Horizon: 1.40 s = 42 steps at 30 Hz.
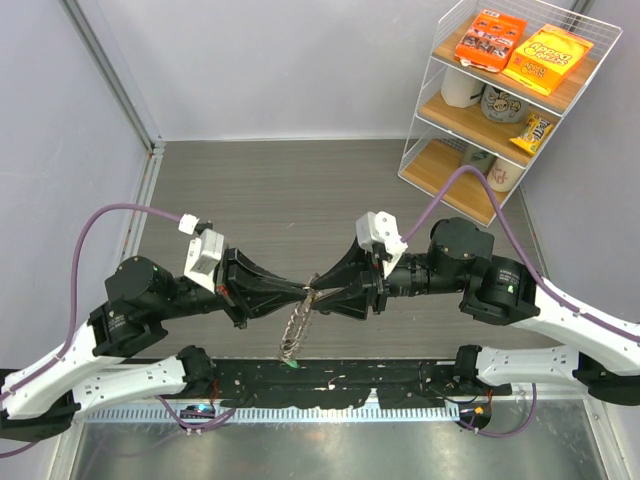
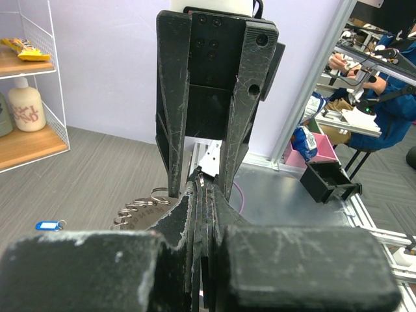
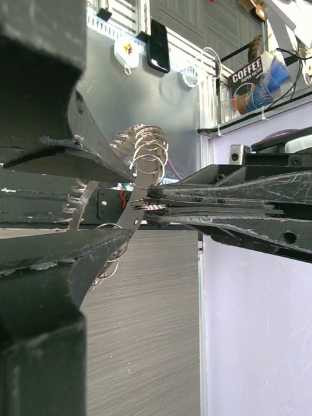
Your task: Put the keys on the keyring
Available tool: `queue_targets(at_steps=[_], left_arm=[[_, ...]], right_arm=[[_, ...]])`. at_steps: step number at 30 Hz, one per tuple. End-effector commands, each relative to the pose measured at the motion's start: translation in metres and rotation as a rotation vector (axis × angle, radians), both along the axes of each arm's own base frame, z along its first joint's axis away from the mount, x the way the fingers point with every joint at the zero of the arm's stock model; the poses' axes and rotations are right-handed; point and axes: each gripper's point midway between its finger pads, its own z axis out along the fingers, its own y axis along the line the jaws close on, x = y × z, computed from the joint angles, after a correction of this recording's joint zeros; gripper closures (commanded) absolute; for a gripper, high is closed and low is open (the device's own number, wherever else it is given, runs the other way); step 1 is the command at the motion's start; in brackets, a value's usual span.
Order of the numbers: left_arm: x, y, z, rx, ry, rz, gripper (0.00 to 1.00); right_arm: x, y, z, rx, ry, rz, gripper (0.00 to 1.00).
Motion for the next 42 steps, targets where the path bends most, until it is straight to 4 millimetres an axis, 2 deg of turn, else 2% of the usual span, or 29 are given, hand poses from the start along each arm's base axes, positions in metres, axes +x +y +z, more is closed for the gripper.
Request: queue_targets(at_steps=[1,6,13,15,17,27,30,31,34,37,42], left_arm=[[-0.003,0.005,0.025,-0.095,-0.044,-0.004,1.0],[-0.002,0.004,0.024,-0.094,-0.044,-0.002,1.0],[-0.002,0.006,0.027,-0.107,-0.046,0.006,1.0],[-0.001,0.007,0.027,-0.108,-0.046,0.013,1.0],[-0.001,0.008,0.028,-0.115,-0.047,0.015,1.0],[-0.007,0.011,0.023,-0.065,-0.035,-0.007,0.99],[-0.017,0.012,0.011,0.01,-0.033,-0.061,0.76],[-0.019,0.013,0.007,0.033,-0.033,-0.073,0.69],[-0.026,0.016,-0.006,0.105,-0.032,-0.108,0.54],[-0.03,0.019,-0.018,0.174,-0.016,-0.125,0.45],[-0.035,0.014,-0.033,0.269,0.039,-0.172,0.38]], right_arm=[[-0.008,-0.001,0.034,0.096,-0.021,0.031,0.61],[-0.008,0.0,0.035,0.097,-0.02,0.037,0.62],[-0.01,0.0,0.034,0.094,-0.019,0.045,0.72],[-0.011,0.001,0.033,0.09,-0.021,0.052,0.78],[-0.01,0.001,0.03,0.079,-0.019,0.052,0.93],[-0.013,-0.008,0.017,-0.005,-0.027,0.047,0.95],[-0.016,-0.013,0.016,-0.041,-0.06,0.066,0.95],[-0.016,-0.015,0.007,-0.083,-0.053,0.066,0.94],[-0.019,-0.022,0.002,-0.137,-0.061,0.078,0.94],[-0.02,-0.028,-0.014,-0.219,-0.053,0.089,0.95],[-0.026,-0.026,-0.036,-0.309,-0.027,0.146,0.95]])
